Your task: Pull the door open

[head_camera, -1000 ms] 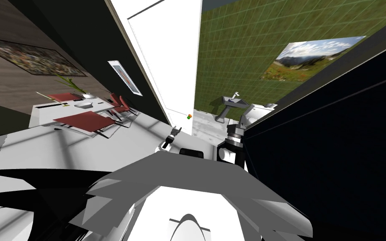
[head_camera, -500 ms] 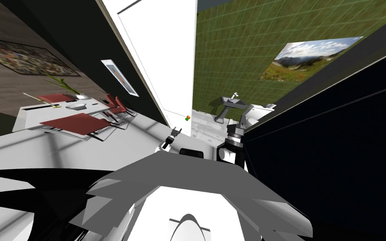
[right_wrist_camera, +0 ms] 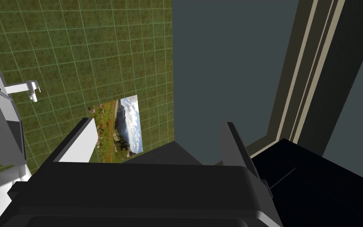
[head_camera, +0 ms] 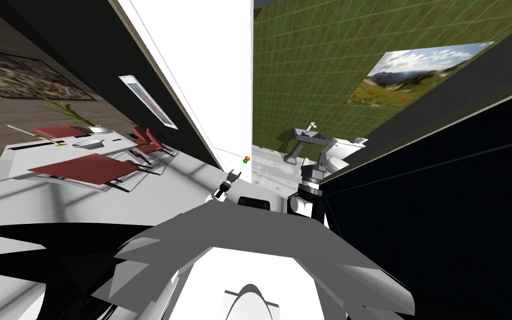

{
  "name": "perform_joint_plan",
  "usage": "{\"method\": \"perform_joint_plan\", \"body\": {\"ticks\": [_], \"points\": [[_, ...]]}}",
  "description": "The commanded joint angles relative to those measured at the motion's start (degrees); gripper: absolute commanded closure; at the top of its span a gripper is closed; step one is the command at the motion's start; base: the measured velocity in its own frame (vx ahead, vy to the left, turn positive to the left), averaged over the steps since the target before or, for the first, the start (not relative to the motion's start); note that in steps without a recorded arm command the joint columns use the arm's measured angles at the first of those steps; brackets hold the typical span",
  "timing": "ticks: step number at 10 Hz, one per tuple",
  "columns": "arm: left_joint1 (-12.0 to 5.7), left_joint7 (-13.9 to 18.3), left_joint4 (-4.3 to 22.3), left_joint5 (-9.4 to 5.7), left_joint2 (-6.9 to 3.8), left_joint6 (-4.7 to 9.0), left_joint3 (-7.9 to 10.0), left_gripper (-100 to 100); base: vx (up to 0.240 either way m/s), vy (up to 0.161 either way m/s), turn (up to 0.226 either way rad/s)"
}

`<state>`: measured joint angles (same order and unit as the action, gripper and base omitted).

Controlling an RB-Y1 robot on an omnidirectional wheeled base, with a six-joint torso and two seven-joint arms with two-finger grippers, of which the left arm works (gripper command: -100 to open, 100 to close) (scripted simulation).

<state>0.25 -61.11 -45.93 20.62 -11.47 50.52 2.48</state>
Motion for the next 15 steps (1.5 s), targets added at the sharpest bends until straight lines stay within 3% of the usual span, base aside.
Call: {"method": "perform_joint_plan", "body": {"ticks": [1,4,5,6,7,11,12,13,14,15], "points": [[-0.72,-1.4,1.9,0.25,-0.09,0.72,0.12,-100,0.079,-0.015,-0.022],[-1.3,-2.2,3.3,0.42,-0.17,1.16,0.21,-100,0.073,-0.008,-0.015],[-0.97,-2.1,4.8,-0.23,-1.28,2.59,1.23,-100,0.108,-0.091,-0.177],[-0.97,-2.1,4.8,-0.23,-1.28,2.59,1.23,-100,0.138,-0.098,-0.092],[-0.66,-1.8,5.8,-0.77,-2.14,3.62,2.03,-100,0.133,-0.111,-0.129],[0.83,-0.5,10.5,-3.4,-6.24,8.53,5.92,-100,0.193,-0.132,-0.227],[0.83,-0.5,10.5,-3.4,-6.24,8.53,5.92,-100,0.145,-0.045,-0.065],[1.26,-0.2,11.9,-4.17,-7.38,9.92,7.03,-100,0.152,-0.009,-0.152],[1.43,0.0,12.4,-4.49,-7.86,10.49,7.51,-100,0.179,0.003,-0.192],[0.35,-0.2,13.7,-4.28,-7.72,10.6,7.18,-100,0.074,0.005,-0.027]]}}
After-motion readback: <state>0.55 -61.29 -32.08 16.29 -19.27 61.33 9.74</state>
